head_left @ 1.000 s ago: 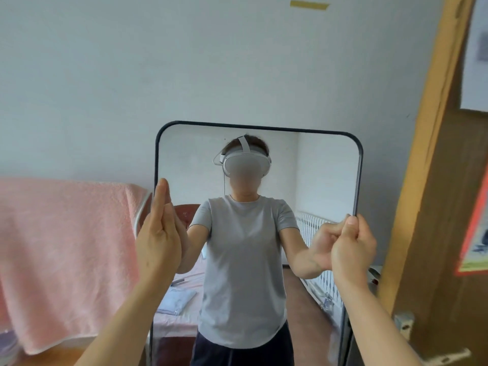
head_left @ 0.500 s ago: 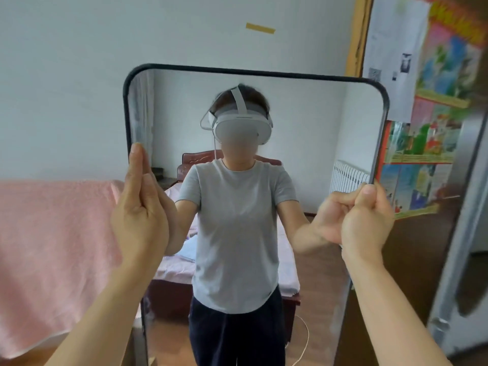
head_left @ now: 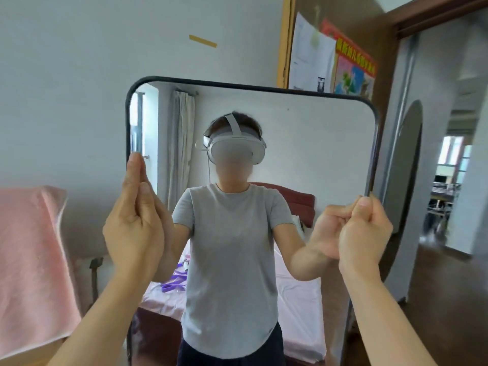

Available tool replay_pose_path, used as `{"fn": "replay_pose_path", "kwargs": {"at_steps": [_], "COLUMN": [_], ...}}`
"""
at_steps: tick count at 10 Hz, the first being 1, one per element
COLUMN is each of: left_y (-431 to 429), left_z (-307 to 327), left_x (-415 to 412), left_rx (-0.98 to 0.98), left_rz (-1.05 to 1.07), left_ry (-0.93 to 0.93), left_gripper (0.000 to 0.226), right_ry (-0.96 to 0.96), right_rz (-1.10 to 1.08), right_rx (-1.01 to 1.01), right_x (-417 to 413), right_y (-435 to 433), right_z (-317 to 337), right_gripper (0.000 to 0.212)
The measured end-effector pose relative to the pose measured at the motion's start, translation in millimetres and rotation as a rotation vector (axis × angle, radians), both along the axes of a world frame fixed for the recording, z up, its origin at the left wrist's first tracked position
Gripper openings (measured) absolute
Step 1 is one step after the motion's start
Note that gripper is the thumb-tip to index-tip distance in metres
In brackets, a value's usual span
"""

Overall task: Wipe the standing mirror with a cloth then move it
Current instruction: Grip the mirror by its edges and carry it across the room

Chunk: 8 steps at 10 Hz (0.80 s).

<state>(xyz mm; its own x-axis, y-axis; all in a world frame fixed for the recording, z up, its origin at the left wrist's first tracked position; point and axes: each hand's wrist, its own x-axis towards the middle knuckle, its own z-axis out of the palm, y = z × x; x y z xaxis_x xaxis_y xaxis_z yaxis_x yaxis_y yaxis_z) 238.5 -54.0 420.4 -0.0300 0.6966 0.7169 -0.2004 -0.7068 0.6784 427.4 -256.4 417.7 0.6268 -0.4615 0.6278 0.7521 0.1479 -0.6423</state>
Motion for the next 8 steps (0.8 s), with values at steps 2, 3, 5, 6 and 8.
{"fn": "replay_pose_path", "kwargs": {"at_steps": [2,3,5,6,8], "left_y": [-48.8,-71.1,-126.8,-155.3,-188.5], "left_z": [-2.5,-3.8,2.1,1.2,-11.6], "left_x": [25.3,37.7,63.3,82.6,154.9], "left_rx": [0.021,0.098,0.203,0.228,0.177], "left_rz": [-0.041,-0.145,-0.333,-0.384,-0.469], "left_ry": [0.027,0.008,0.052,0.051,-0.114], "left_gripper": [0.043,0.040,0.042,0.042,0.044], "right_ry": [0.126,0.145,0.101,0.103,0.114], "right_rz": [0.090,-0.042,-0.282,-0.378,-0.526], "right_rx": [0.008,-0.079,-0.140,-0.125,-0.114], "right_x": [5.6,0.4,-4.7,-3.3,-7.2], "right_y": [-58.6,-93.3,-172.5,-210.0,-270.7], "right_z": [1.6,4.0,7.6,7.2,9.0], "right_gripper": [0.017,0.036,0.035,0.031,0.032]}}
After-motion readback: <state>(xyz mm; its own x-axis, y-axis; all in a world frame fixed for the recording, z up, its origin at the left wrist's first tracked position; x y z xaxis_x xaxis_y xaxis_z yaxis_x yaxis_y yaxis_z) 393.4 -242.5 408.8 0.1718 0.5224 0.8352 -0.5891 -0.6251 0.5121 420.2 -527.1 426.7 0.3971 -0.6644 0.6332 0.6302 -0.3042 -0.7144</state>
